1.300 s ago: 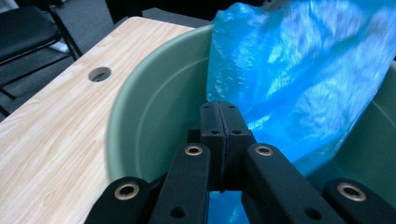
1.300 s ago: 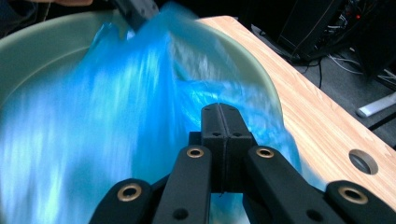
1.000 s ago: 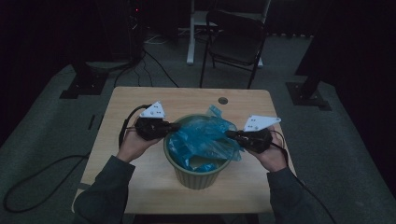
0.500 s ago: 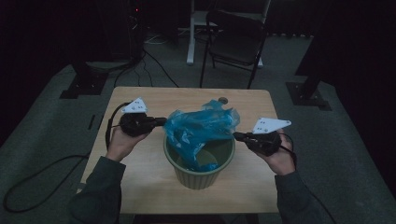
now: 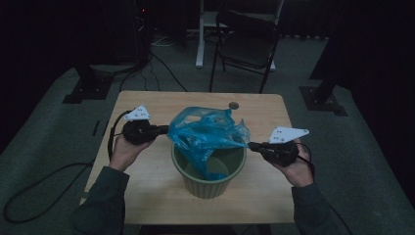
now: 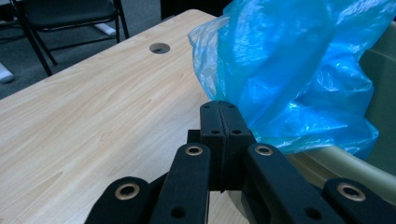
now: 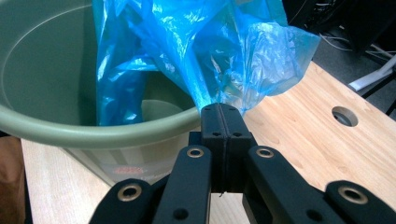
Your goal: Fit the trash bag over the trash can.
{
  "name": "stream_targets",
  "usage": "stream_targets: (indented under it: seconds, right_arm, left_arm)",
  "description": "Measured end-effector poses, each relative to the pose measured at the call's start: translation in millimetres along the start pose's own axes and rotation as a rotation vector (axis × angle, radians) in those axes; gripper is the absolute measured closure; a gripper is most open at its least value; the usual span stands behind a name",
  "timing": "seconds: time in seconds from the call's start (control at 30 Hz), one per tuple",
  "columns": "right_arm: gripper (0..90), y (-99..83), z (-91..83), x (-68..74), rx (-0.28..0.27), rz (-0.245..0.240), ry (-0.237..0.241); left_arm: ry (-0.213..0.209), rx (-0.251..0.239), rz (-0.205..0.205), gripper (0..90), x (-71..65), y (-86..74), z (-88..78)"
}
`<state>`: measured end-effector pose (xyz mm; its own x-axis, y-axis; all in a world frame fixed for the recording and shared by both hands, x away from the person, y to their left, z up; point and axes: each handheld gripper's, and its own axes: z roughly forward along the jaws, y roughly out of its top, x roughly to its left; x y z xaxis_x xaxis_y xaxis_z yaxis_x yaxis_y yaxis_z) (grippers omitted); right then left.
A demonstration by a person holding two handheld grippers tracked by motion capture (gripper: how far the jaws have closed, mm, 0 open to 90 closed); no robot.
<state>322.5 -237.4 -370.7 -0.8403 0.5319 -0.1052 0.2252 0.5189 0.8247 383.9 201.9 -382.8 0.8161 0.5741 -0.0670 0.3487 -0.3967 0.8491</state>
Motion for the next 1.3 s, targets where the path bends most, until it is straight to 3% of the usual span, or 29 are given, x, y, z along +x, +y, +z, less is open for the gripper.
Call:
stream_targets:
  seconds: [0.23, 0.57, 0.77, 0.87, 1.3]
  right_arm:
    - [90.0, -3.8, 0.5, 3.6, 0.007, 0.002, 0.026]
    - [90.0, -6.9, -0.4, 9.9, 0.009, -0.003, 0.065]
    - [85.6, -6.5, -2.7, 9.2, 0.002, 0.002, 0.054]
    - [81.8, -4.9, -4.7, 8.7, -0.013, 0.007, 0.05]
    - [72.4, 5.7, -3.8, 8.9, -0.049, 0.008, 0.053]
  left_arm:
    - [-0.038, -0.007, -0.005, 90.0, -3.9, -7.0, 4.7]
    - [-0.071, -0.032, 0.002, 90.0, -11.3, -12.4, -2.7]
    - [-0.055, -0.043, -0.009, 75.2, -9.1, -11.5, -8.8]
    - [-0.058, -0.08, -0.012, 66.5, -7.8, -7.3, -19.9]
    - [-0.104, -0.154, 0.03, 52.5, -17.1, 6.6, -27.0]
